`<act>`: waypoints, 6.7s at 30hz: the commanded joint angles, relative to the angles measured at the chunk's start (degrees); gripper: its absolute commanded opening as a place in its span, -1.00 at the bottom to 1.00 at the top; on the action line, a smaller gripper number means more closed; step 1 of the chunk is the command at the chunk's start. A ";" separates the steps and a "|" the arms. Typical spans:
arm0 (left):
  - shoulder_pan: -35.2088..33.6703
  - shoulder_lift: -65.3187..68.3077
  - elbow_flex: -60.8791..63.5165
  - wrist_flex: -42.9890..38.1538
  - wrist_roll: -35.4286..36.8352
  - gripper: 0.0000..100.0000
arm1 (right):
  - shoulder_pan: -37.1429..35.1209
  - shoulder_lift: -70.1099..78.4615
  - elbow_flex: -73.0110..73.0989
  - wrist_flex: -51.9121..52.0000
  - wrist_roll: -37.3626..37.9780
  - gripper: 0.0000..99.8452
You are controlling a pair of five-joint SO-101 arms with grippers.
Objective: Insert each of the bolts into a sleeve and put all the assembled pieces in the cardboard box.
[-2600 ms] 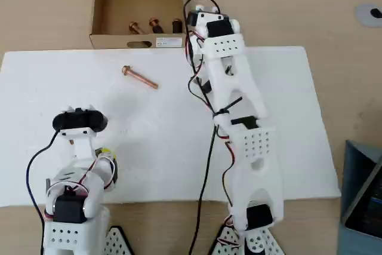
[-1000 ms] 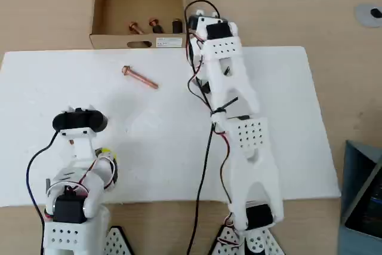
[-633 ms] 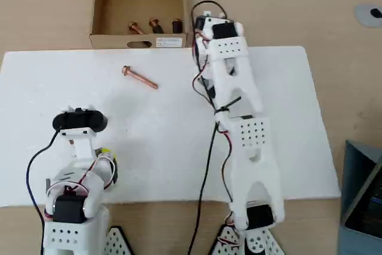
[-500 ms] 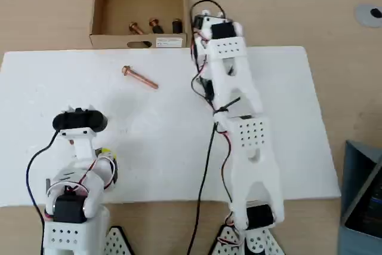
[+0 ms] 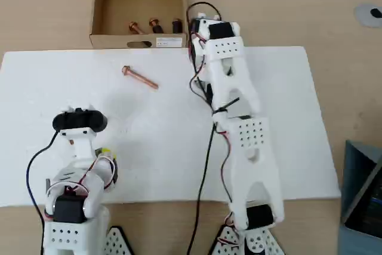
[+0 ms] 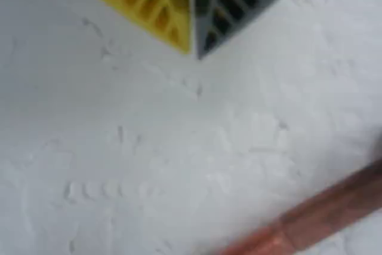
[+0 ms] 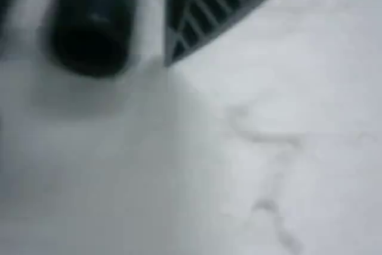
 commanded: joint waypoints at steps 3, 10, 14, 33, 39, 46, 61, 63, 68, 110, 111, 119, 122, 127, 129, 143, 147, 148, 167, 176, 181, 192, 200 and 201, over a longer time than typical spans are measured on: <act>0.44 -0.31 -0.35 0.18 -0.18 -1.00 | -1.19 -7.16 1.45 1.41 0.53 -0.49; 0.44 -0.31 -0.35 0.18 -0.18 -1.00 | -1.27 -9.98 12.26 1.41 0.00 -0.49; 0.44 -0.31 -0.35 0.18 -0.18 -1.00 | -0.92 -9.98 13.49 1.14 0.00 -0.58; 0.44 -0.31 -0.35 0.18 -0.18 -1.00 | -0.48 -9.89 13.76 -5.27 3.78 -0.77; 0.44 -0.31 -0.35 0.18 -0.18 -1.00 | -0.31 -7.69 13.41 -5.27 4.57 -0.94; 0.44 -0.31 -0.35 0.18 -0.18 -1.00 | -0.66 -10.15 11.47 -5.10 4.31 -0.98; 0.88 -0.31 -0.35 0.18 -0.35 -1.00 | 0.66 -35.82 0.66 1.41 5.71 -0.98; 0.88 -0.31 -0.35 0.09 -0.35 -1.00 | 0.75 -40.04 2.86 1.41 5.54 -0.98; 0.88 -0.31 -0.35 0.00 -0.35 -1.00 | 1.45 -51.91 11.12 1.41 5.54 -0.98; 4.31 68.97 -68.04 -2.20 15.30 -1.00 | 16.92 -131.65 94.11 -14.07 5.36 -0.98; 4.40 72.31 -70.07 -2.29 16.70 -1.00 | 16.92 -132.35 94.81 -14.07 5.36 -0.98; 4.31 96.48 -86.42 -2.20 26.46 -0.99 | 16.92 -137.54 100.26 -14.07 2.99 -0.98; 4.13 103.78 -92.13 -2.20 28.57 -0.97 | 16.92 -139.21 100.97 -14.07 2.99 -0.98; 2.55 113.45 -100.04 -1.76 31.91 -0.70 | 16.92 -140.97 102.20 -14.07 2.99 -0.98; 2.46 116.62 -103.30 0.09 32.26 -0.62 | 16.92 -141.14 102.29 -13.89 2.99 -0.98; 2.46 136.92 -122.20 5.98 32.97 -0.60 | 16.92 -141.49 102.37 -13.54 2.99 -0.98; 2.46 140.44 -125.80 6.77 32.97 -0.60 | 16.92 -141.49 102.37 -13.54 2.99 -0.98; 2.46 141.23 -126.51 6.77 32.97 -0.60 | 16.92 -141.49 102.37 -13.54 2.99 -0.98; 0.18 153.45 -132.22 6.77 32.88 -1.00 | 16.92 -141.23 102.37 -13.54 2.99 -0.98; 0.35 153.45 -132.13 7.03 32.97 -1.00 | 16.57 -141.05 102.37 -13.98 3.34 -0.98; 0.44 153.36 -137.58 14.15 32.97 -1.00 | 16.57 -141.32 102.02 -13.98 3.43 -0.98; 2.29 153.36 -173.36 31.12 27.87 -1.00 | 16.48 -141.32 97.98 -13.98 8.79 -0.98; 5.80 144.40 -187.16 31.12 13.71 -1.00 | 16.48 -141.41 98.07 -13.63 9.14 -0.98; 6.24 141.93 -186.73 31.12 12.92 -1.00 | 16.48 -141.41 98.07 -13.54 9.76 -0.98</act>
